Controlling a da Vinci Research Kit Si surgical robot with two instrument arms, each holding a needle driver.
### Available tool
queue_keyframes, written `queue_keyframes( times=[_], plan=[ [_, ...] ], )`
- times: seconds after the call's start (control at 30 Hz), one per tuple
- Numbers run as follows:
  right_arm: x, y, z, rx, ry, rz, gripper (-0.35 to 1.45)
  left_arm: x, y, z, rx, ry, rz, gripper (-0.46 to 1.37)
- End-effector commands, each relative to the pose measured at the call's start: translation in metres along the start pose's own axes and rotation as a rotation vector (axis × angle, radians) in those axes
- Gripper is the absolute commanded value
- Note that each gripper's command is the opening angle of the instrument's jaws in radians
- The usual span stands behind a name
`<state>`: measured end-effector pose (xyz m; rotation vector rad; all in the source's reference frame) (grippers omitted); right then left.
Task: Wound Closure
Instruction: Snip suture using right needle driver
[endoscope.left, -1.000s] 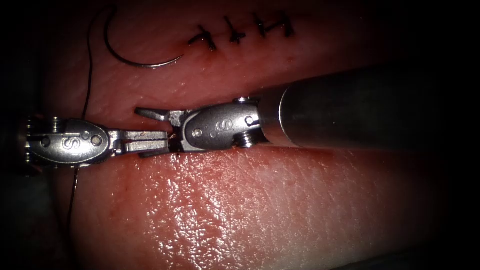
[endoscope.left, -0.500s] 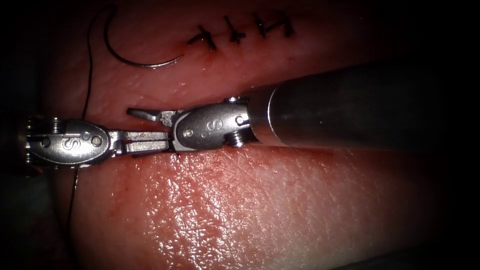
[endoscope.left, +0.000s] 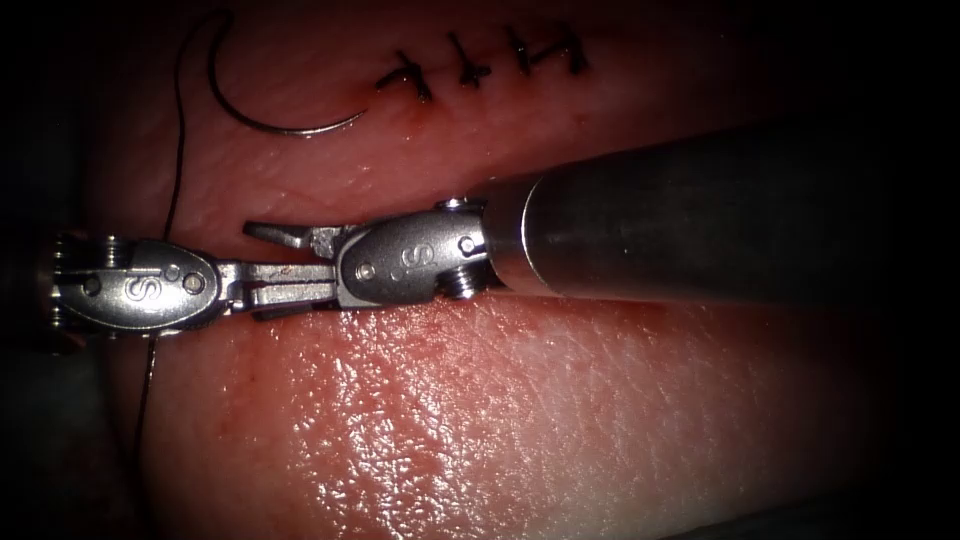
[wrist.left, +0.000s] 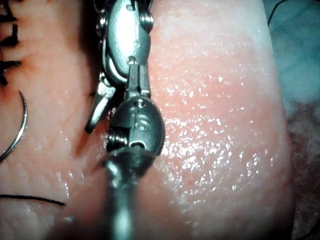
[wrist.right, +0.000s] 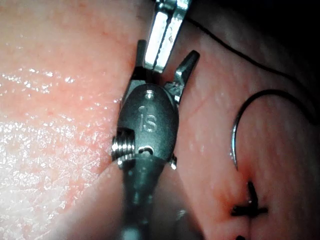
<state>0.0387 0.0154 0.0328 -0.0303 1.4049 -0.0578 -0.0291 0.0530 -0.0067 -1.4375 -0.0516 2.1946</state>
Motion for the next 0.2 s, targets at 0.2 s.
queue_keyframes(
  times=[0.2],
  plan=[
    [0.0000,0.0001,0.0000,0.000,0.000,0.000,1.09,0.0000,0.0001,0.0000,-0.004,0.000,0.000,-0.35]
  ],
)
